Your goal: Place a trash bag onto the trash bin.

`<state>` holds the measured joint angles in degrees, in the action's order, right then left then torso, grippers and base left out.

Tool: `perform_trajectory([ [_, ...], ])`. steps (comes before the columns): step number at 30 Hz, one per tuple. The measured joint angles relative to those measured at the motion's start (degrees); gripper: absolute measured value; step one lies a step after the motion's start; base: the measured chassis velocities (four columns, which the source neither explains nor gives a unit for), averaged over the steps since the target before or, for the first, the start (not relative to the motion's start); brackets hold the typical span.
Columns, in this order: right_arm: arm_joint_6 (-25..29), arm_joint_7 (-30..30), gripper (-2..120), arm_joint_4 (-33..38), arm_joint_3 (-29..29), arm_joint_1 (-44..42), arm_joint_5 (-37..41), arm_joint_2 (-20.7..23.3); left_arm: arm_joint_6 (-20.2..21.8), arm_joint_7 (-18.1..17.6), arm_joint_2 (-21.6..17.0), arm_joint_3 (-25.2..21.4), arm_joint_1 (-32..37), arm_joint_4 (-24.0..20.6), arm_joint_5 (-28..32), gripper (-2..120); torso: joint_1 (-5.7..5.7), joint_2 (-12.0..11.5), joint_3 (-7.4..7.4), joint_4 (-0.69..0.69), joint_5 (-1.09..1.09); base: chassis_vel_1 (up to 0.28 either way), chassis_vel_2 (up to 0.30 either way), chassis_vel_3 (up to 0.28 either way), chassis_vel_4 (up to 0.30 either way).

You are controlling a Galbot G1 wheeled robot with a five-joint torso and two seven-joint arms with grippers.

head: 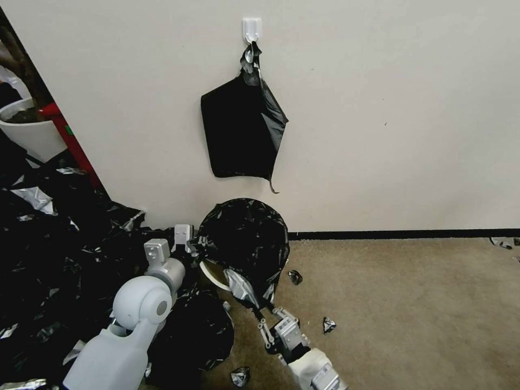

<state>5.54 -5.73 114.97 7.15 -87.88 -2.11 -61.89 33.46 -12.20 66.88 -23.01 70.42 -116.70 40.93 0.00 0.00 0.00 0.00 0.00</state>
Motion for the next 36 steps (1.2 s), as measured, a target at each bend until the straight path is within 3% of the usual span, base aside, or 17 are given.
perform_trajectory([
  [7,7.1,7.8,0,-4.2,0.0,2.8,1.5,-2.7,0.7,-0.3,0.7,0.1,0.1,-0.8,2.9,2,0.0,0.0,0.0,0.0,0.0,0.0,0.0,0.0,0.0],
  [9,9.6,13.7,0,-6.9,-0.4,5.0,1.8,-4.8,1.3,-0.4,1.3,0.3,0.3,-1.2,3.7,2,0.0,0.0,0.0,0.0,0.0,0.0,0.0,0.0,0.0],
  [15,9.9,17.2,0,-13.0,-1.3,8.8,-3.6,-9.0,2.3,-0.4,1.7,0.7,0.6,-2.4,4.4,2,0.0,0.0,0.0,0.0,0.0,0.0,0.0,0.0,0.0],
  [19,7.1,16.1,0,-17.0,-3.0,10.9,-11.6,-10.3,3.1,-0.3,1.6,0.8,0.8,-3.4,5.3,2,0.0,0.0,0.0,0.0,0.0,0.0,0.0,0.0,0.0],
  [23,-1.2,11.7,0,-19.5,-4.5,12.9,-19.8,-10.1,3.5,-0.2,1.7,0.8,0.8,-3.6,5.8,2,0.0,0.0,0.0,0.0,0.0,0.0,0.0,0.0,0.0],
  [30,-8.3,10.3,0,-19.8,-6.0,13.3,-25.4,-8.0,3.8,-0.1,1.8,0.9,0.4,-3.2,5.9,2,0.0,0.0,0.0,0.0,0.0,0.0,0.0,0.0,0.0],
  [36,-10.6,11.5,0,-18.9,-6.9,11.9,-26.0,-6.9,3.6,0.0,1.8,0.6,-0.1,-2.5,5.9,2,0.0,0.0,0.0,-0.01,0.0,0.0,0.0,0.0,0.0],
])
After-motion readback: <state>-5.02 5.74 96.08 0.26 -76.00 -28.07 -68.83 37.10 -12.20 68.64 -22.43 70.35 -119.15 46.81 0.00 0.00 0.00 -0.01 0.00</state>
